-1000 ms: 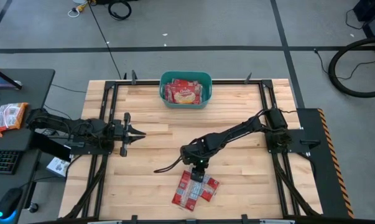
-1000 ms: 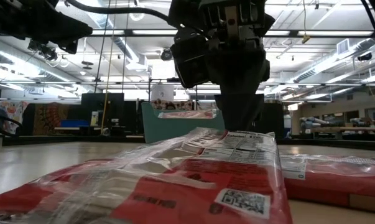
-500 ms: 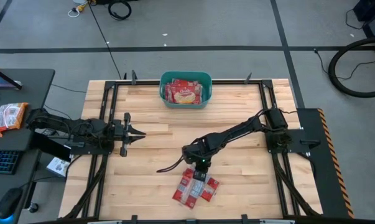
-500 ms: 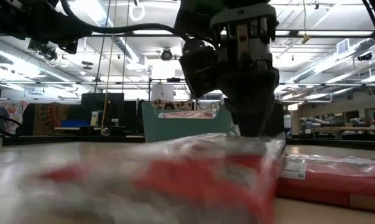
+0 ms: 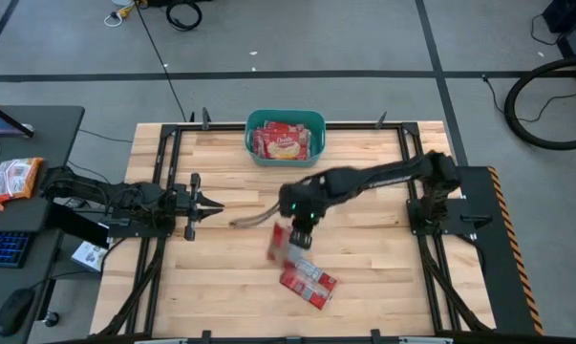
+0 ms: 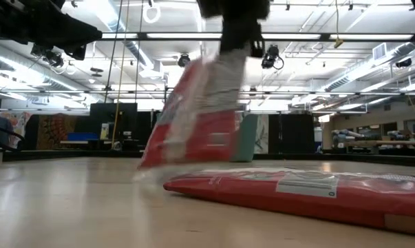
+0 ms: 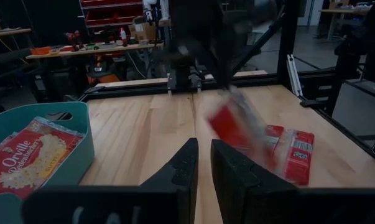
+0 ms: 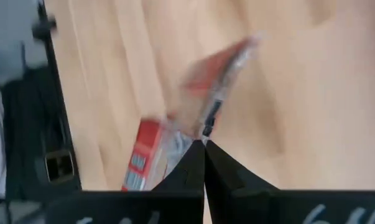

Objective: Sort popcorn bags into baskets
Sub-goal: Put the popcorn bag into the green bin

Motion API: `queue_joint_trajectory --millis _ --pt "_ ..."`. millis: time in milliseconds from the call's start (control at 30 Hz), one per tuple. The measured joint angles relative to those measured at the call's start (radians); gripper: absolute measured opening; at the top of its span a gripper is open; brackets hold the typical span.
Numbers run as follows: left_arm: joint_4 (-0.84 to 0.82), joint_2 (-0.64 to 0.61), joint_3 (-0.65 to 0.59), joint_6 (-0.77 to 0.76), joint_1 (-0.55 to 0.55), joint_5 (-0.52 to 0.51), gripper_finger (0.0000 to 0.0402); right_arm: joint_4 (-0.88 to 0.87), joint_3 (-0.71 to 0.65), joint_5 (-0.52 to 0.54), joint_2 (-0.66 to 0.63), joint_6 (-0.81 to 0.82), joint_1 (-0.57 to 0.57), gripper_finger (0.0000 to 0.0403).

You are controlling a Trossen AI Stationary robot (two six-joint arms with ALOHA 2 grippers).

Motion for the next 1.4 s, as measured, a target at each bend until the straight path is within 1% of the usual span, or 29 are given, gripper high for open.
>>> queue_joint_trajectory --millis 100,233,300,467,567,900,1033,1167,1400 --pt "0.0 0.0 0.0 0.0 0.0 0.0 0.0048 0.001 0.015 0.065 -0.055 -0.002 -0.04 0.0003" --pt "0.001 0.0 0.0 0.0 0.0 0.0 0.0048 0.005 0.015 0.193 -0.135 0.017 -0.114 0.0003" --pt "0.0 0.0 0.0 0.0 0.0 0.0 0.0048 0.014 0.015 0.24 -0.172 0.017 -0.154 0.0003" --pt "0.001 0.0 0.0 0.0 0.0 0.0 0.0048 0.029 0.015 0.341 -0.257 -0.038 -0.247 0.0003" --pt "0.001 0.0 0.0 0.0 0.0 0.0 0.0048 0.03 0.015 0.371 -0.288 -0.098 -0.305 0.0003" --pt "-0.005 0.0 0.0 0.0 0.0 0.0 0.0048 0.005 0.015 0.346 -0.296 -0.248 -0.471 0.0003" --pt "-0.006 0.0 0.0 0.004 0.0 0.0 0.0048 0.039 0.017 0.305 -0.275 -0.276 -0.527 0.0003" --pt "-0.007 0.0 0.0 0.017 0.0 0.0 0.0048 0.069 0.015 0.252 -0.195 -0.319 -0.564 0.0003" --pt "-0.007 0.0 0.0 0.017 0.0 0.0 0.0048 0.264 0.015 0.101 -0.012 -0.368 -0.586 0.0003"
